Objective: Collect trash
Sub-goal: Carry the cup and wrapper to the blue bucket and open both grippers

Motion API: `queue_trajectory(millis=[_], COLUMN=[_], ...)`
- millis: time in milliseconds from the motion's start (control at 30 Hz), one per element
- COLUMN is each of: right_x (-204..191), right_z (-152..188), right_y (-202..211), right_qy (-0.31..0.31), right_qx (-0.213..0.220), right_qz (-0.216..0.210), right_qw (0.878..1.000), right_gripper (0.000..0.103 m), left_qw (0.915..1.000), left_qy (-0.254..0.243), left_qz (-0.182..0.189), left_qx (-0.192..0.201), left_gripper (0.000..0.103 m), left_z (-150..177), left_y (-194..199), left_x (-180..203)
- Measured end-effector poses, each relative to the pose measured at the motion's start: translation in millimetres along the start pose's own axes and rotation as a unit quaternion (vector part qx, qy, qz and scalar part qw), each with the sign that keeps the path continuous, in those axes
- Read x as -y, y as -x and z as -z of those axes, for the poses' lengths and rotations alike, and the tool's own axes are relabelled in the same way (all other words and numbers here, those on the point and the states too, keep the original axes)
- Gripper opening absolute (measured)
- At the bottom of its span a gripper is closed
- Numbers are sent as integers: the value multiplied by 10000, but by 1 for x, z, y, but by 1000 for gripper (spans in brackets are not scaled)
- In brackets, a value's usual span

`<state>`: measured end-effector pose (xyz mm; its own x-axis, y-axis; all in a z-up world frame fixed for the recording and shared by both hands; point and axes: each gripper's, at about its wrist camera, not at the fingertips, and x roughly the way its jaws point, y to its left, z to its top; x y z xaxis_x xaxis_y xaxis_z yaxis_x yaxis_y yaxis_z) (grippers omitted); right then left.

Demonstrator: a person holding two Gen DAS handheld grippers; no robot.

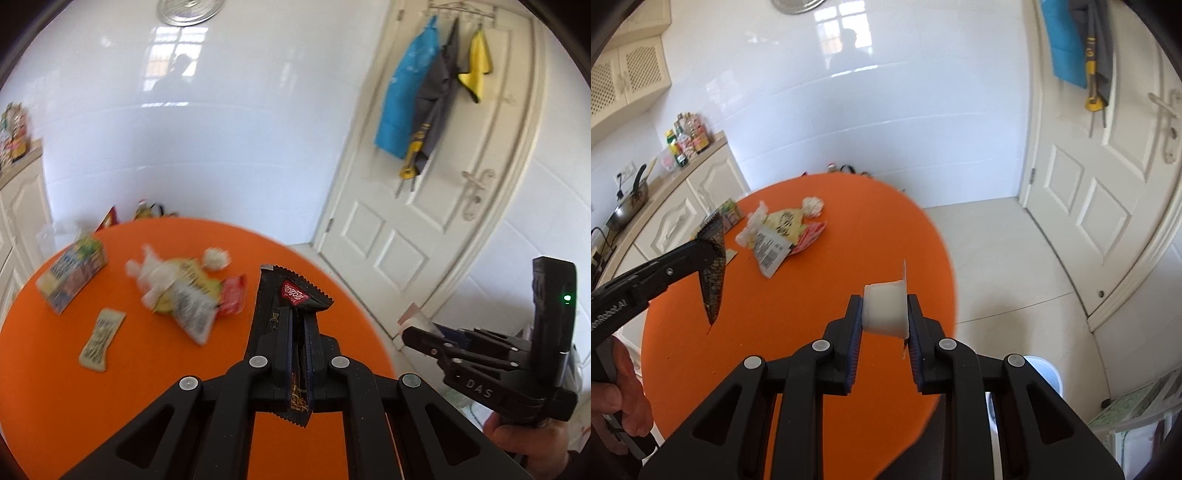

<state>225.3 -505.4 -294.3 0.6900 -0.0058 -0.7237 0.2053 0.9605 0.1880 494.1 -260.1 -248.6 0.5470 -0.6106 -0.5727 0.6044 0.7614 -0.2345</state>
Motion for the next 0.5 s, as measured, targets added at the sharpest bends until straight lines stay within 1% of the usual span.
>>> queue_trajectory(millis=[67, 267, 400, 500], right_x=[12, 65, 114, 147], right_z=[-1, 0, 8, 16], right_y=[11, 46, 65, 72], right_qy=[-66, -394, -724, -956], right_qx=[98, 344, 402, 359], right_qz=[110, 581, 1000, 1251], right_qw=[9999, 9969, 9915, 9869], right_gripper=[22, 22, 22, 22], left_qw=[9999, 9963, 9910, 9859], left_qy=[-94, -484, -763, -923], left_qz=[142, 715, 1096, 1371], left_qx=[29, 49, -40, -258], left_gripper=[1, 1, 1, 1], left_z=[-1, -3, -3, 2], left_y=[2, -6, -18, -40], left_x=[14, 80, 125, 157])
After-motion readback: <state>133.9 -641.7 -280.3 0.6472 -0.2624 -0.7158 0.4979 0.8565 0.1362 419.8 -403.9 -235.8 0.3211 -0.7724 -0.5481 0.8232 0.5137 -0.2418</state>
